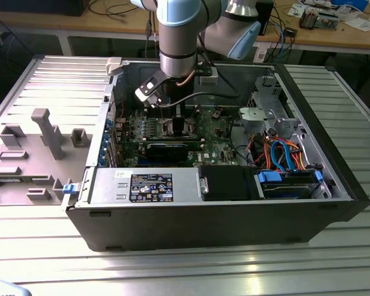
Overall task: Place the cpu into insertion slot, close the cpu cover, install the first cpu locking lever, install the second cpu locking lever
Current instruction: 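Place the cpu into insertion slot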
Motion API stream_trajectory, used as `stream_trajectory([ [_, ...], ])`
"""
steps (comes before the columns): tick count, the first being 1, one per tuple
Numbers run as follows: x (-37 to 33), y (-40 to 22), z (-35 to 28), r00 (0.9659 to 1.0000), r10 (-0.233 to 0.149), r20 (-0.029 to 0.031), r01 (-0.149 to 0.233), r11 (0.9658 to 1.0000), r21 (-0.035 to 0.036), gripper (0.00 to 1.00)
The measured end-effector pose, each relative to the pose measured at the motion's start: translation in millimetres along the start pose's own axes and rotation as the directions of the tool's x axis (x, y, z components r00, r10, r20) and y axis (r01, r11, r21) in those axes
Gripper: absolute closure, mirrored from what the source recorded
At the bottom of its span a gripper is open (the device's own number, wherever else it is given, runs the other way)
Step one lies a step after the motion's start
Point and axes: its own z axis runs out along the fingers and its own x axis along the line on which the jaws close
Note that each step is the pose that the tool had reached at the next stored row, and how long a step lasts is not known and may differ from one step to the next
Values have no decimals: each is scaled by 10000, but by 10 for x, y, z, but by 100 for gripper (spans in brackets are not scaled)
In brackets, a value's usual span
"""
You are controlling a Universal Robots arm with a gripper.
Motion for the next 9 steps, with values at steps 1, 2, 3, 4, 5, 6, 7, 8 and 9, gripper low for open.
stream_trajectory([
  [1, 4, -15, -1, 10000, -19, 0, 19, 10000, -1, 45],
  [2, 6, -21, -1, 10000, -45, -2, 45, 10000, -1, 45],
  [3, 7, -23, 0, 10000, -52, -3, 52, 10000, -2, 45],
  [4, 8, -23, 1, 10000, -53, -1, 53, 10000, -1, 45],
  [5, 8, -23, 5, 10000, -53, 2, 53, 10000, -2, 45],
  [6, 9, -24, 9, 10000, -52, 24, 52, 10000, -3, 45],
  [7, 10, -24, 12, 10000, -54, 46, 54, 10000, -1, 45],
  [8, 10, -24, 15, 10000, -55, 62, 55, 10000, 0, 45],
  [9, 12, -25, 18, 9999, -55, 88, 55, 10000, 1, 45],
])
